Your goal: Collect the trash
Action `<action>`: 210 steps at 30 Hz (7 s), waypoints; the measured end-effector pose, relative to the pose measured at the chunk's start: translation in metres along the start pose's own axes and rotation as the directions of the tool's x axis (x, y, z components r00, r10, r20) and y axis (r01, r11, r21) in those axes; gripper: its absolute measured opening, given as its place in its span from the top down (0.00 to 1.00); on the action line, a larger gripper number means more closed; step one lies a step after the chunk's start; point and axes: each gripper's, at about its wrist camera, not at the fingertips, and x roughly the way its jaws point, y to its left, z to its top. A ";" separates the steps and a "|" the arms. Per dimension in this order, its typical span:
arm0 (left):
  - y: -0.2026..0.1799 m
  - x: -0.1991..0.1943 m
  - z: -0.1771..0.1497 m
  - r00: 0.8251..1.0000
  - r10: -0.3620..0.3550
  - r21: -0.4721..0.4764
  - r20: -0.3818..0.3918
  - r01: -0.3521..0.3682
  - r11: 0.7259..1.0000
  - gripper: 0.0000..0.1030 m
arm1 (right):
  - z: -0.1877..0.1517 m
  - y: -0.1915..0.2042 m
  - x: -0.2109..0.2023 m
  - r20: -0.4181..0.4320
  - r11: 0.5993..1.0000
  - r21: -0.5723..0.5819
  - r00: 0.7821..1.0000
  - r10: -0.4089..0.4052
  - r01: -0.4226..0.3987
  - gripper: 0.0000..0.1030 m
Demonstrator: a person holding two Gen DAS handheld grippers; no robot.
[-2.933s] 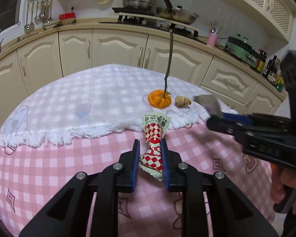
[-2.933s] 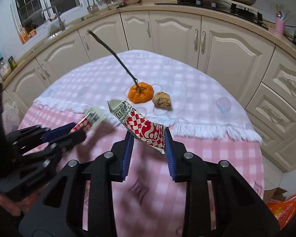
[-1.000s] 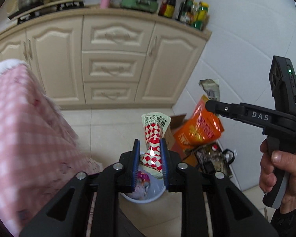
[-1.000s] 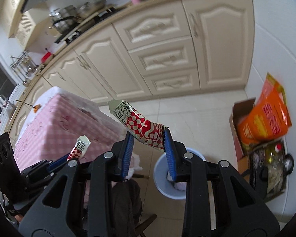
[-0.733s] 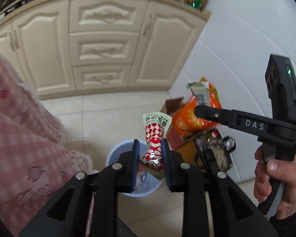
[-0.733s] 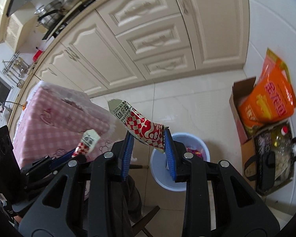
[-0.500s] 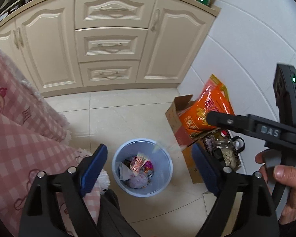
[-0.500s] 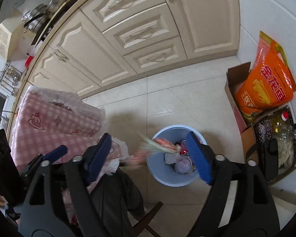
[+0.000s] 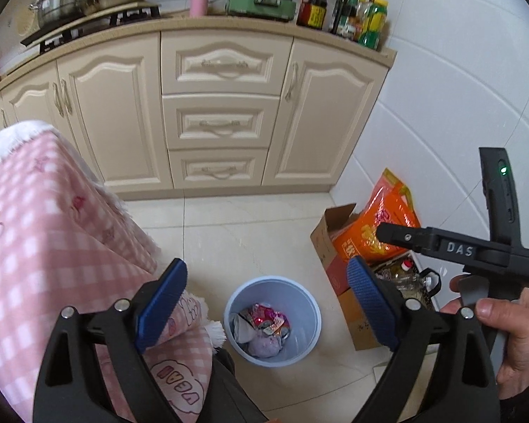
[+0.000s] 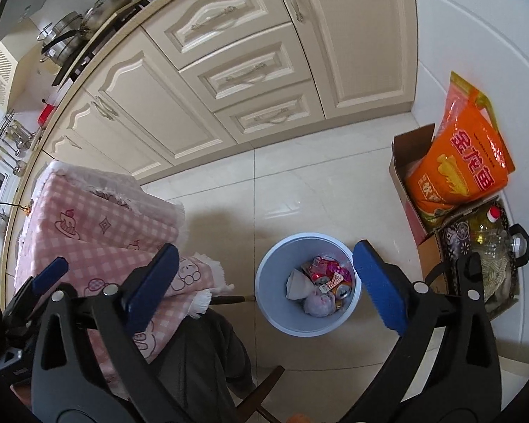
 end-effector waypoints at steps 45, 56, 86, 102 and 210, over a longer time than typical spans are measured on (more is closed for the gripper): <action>0.208 -0.307 -0.017 0.787 0.476 -0.349 0.393 -0.351 0.869 0.05 | -0.019 0.383 -0.107 0.114 0.772 -0.570 0.902 0.416 -0.283 0.06; 0.278 -0.285 -0.017 0.795 0.522 -0.396 0.308 -0.391 0.831 0.05 | -0.039 0.454 -0.066 0.064 0.687 -0.683 0.917 0.394 -0.248 0.06; 0.410 -0.069 0.073 0.902 0.426 -0.177 -0.066 -0.431 0.885 0.64 | 0.010 0.498 0.144 -0.180 0.643 -0.718 0.964 0.197 -0.266 0.06; 0.435 -0.152 0.017 0.916 0.396 -0.407 0.060 -0.340 0.848 0.64 | -0.015 0.529 0.140 -0.132 0.622 -0.756 0.978 0.162 -0.205 0.75; -0.002 -0.086 0.012 0.991 0.093 -0.008 0.092 -0.092 0.996 0.10 | 0.010 0.065 -0.056 0.065 0.986 -0.105 0.989 0.136 -0.129 0.06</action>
